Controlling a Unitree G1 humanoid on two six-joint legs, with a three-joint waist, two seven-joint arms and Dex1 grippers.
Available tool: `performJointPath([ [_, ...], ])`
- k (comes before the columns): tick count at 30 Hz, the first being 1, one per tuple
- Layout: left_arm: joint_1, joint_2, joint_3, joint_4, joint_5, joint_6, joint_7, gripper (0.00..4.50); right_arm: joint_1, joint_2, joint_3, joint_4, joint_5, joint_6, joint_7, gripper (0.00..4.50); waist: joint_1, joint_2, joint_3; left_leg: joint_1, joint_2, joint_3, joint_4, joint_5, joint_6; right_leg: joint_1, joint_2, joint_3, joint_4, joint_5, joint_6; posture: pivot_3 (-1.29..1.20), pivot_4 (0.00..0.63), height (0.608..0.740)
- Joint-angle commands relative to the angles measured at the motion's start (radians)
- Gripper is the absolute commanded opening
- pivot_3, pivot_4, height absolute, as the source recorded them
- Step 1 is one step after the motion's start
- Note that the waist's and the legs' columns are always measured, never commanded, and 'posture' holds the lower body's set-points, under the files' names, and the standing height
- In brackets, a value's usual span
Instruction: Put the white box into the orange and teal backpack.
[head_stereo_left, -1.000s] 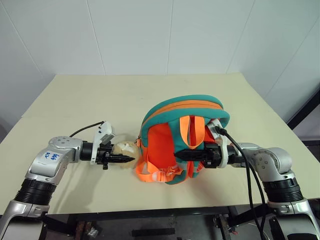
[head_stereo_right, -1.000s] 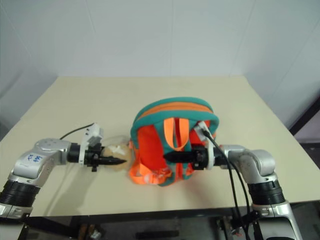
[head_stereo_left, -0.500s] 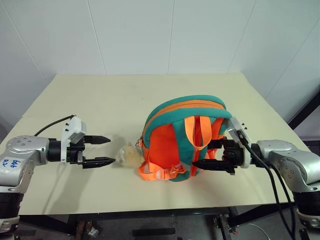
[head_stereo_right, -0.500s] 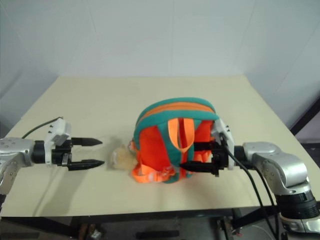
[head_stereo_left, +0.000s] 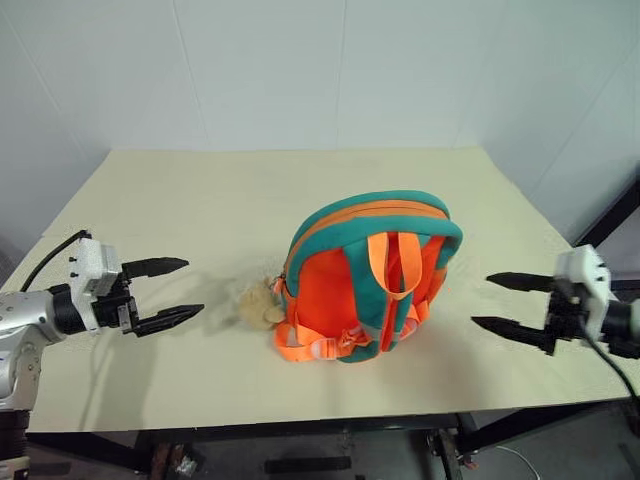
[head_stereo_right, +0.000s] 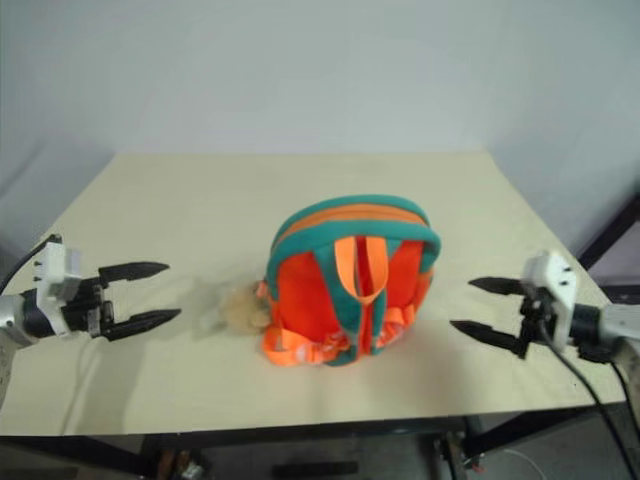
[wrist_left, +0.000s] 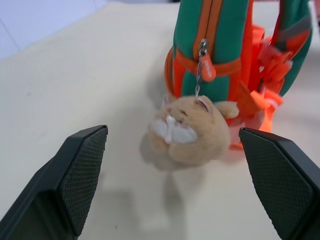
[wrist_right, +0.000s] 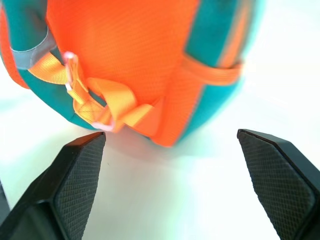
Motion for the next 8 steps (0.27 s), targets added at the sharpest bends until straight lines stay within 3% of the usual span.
performJointPath([
  [1, 0.024, 0.007, 0.020, 0.007, -0.036, 0.009, -0.045, 4.50, 0.013, -0.019, -0.052, -0.069, 0.060, -0.006, 0.036, 4.45, -0.007, 0.000, 0.000, 0.000, 0.000, 0.000, 0.000, 0.000, 0.000, 0.000, 0.000, 0.000, 0.000, 0.000, 0.000, 0.00, 0.150, 0.740],
  [8, 0.010, 0.003, 0.025, 0.031, -0.026, -0.008, -0.037, 4.50, -0.016, -0.014, -0.007, -0.104, 0.097, 0.026, 0.036, 4.45, -0.006, 0.000, 0.000, 0.000, 0.000, 0.002, 0.002, 0.001, 0.000, 0.000, 0.000, 0.003, -0.001, 0.002, -0.003, 0.00, 0.150, 0.740],
])
